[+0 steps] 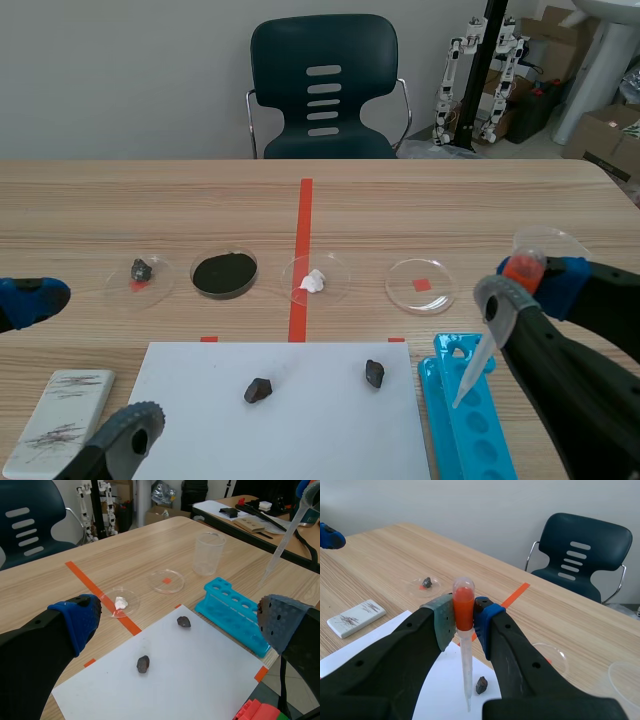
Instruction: Squeeze the dropper onto the mineral
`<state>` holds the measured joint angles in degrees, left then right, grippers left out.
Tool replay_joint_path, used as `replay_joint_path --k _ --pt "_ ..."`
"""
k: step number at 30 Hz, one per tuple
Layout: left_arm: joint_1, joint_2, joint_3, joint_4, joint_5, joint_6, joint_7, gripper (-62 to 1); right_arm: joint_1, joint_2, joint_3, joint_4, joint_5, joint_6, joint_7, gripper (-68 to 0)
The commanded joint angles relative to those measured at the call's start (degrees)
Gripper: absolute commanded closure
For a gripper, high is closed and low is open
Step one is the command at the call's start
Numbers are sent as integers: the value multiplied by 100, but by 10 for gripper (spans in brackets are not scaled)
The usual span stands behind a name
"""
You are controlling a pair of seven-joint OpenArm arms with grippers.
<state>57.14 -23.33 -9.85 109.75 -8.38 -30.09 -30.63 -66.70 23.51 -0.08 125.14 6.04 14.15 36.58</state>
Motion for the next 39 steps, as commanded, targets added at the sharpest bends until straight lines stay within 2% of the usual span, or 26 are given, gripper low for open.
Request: replay_joint_path --k 1,8,14,19,26,28,32,35,39 --pt "-7 13 7 131 -59 -11 -107 -623 20 31 13 76 63 -22 63 -102" --pt "-7 13 7 131 -59 -11 -107 -623 87 28 13 74 63 -22 -92 -102" --pt "-7 13 7 131 -59 -11 -107 -623 1047 26 13 -61 63 -22 -1106 -102" --pt "-7 13 7 131 -59 -11 -107 -623 1941 26 4 -402 74 -17 -1228 -102" --pt "-7 13 7 131 -59 -11 -107 -623 3740 -22 -302 -1484 654 96 -1244 -103" --pt "-7 13 7 131 -59 -11 -107 -623 4363 -20 -531 -1912 774 273 -1346 -103" --pt "-7 13 7 131 -59 -11 -107 -623 5331 -24 -1021 -2649 772 509 -1360 -103" --pt "-7 13 7 131 -59 -11 -107 -623 5941 -96 -1421 -3182 772 522 -1360 -103" --pt "-7 13 7 131 -59 -11 -107 -623 6585 -428 -1832 -3880 769 522 -1360 -102"
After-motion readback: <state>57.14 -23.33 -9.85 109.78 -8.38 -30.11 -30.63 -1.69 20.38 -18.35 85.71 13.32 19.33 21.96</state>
